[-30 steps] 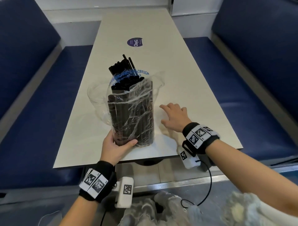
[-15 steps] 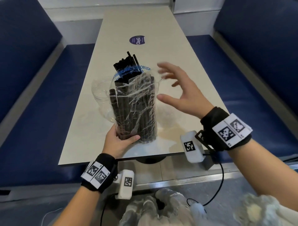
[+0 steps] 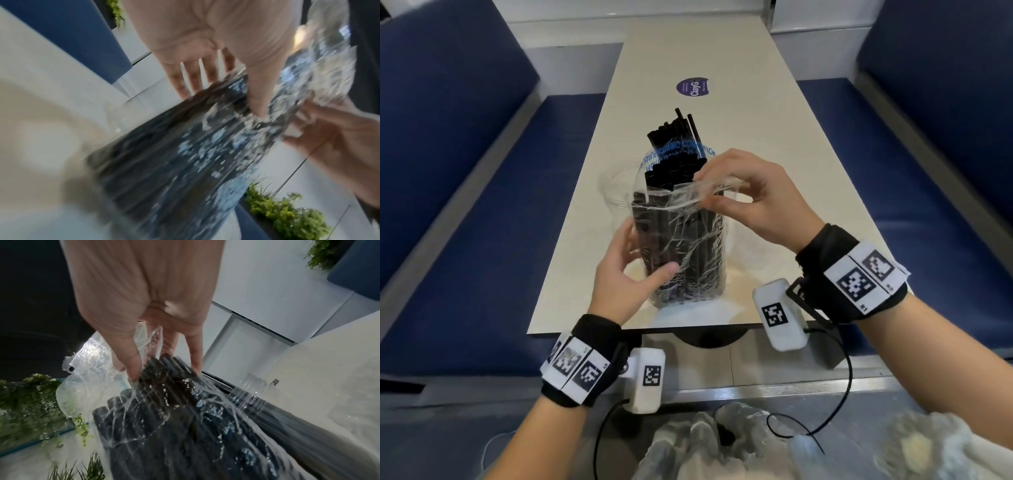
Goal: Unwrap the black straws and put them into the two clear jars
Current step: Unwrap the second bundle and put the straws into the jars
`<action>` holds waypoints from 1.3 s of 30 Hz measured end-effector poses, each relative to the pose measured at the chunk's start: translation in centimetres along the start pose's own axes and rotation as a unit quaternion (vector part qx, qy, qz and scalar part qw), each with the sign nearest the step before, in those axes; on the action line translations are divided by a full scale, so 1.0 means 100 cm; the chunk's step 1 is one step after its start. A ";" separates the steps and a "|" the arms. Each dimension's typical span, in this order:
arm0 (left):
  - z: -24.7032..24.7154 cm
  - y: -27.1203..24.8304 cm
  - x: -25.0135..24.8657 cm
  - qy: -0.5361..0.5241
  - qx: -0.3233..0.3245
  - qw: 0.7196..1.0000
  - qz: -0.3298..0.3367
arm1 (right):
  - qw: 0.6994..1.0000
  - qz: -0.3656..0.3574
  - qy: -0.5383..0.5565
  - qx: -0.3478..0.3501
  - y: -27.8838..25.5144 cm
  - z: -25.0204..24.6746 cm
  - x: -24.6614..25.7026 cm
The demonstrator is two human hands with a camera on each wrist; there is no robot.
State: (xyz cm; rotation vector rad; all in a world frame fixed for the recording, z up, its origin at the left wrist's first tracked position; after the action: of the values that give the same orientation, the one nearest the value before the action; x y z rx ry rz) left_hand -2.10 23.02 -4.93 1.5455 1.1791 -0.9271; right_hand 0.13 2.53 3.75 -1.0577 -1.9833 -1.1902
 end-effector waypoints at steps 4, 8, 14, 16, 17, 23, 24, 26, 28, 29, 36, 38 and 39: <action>-0.013 0.002 -0.037 -0.046 -0.023 0.993 0.107 | 0.999 0.013 0.043 0.018 -0.004 0.002 0.003; -0.016 0.004 -0.051 -0.028 -0.017 0.980 0.196 | 0.997 0.003 0.074 0.021 -0.008 0.005 0.004; -0.014 -0.003 -0.045 -0.006 -0.035 0.978 0.203 | 0.982 0.059 0.174 0.052 -0.021 0.007 0.007; -0.015 -0.006 -0.044 -0.002 -0.024 0.979 0.201 | 0.974 0.082 0.209 0.024 -0.021 0.008 0.011; -0.016 -0.007 -0.045 0.009 -0.020 0.979 0.203 | 0.973 0.098 0.210 -0.004 -0.019 0.008 0.013; -0.018 -0.010 -0.054 -0.104 0.025 0.988 0.114 | 0.983 0.161 0.087 -0.025 -0.006 0.009 0.010; -0.017 -0.010 -0.055 -0.119 0.011 0.989 0.084 | 0.981 0.168 0.097 -0.015 -0.004 0.011 0.009; -0.015 -0.008 -0.056 -0.107 -0.032 0.992 0.052 | 0.979 0.171 0.107 -0.005 -0.003 0.014 0.009; -0.011 -0.007 -0.059 -0.072 -0.057 0.994 0.067 | 0.980 0.166 0.105 0.001 -0.003 0.016 0.007; -0.010 -0.005 -0.059 -0.057 -0.056 0.994 0.076 | 0.981 0.164 0.104 0.001 -0.004 0.017 0.006; -0.012 0.000 -0.061 0.057 -0.006 0.995 0.087 | 0.973 0.173 0.151 0.018 -0.005 0.021 0.006; -0.013 0.003 -0.064 0.084 0.013 0.992 0.089 | 0.966 0.172 0.188 0.042 -0.005 0.023 0.006; -0.014 0.004 -0.065 0.091 0.024 0.992 0.088 | 0.962 0.173 0.204 0.053 -0.004 0.023 0.006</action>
State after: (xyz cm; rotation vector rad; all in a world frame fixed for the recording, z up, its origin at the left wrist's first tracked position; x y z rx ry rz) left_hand -3.25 22.72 1.61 1.7715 1.1320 -0.7151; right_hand -0.75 4.68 3.09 -0.9640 -1.4590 -1.0026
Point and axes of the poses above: each hand's wrist, its own y-axis towards the middle knuckle, its own z-axis out of the palm, x = y × z, the point moved 1 cm from there along y, towards the middle knuckle, and after that the axes turned 3 degrees about z, right-handed, at the moved point
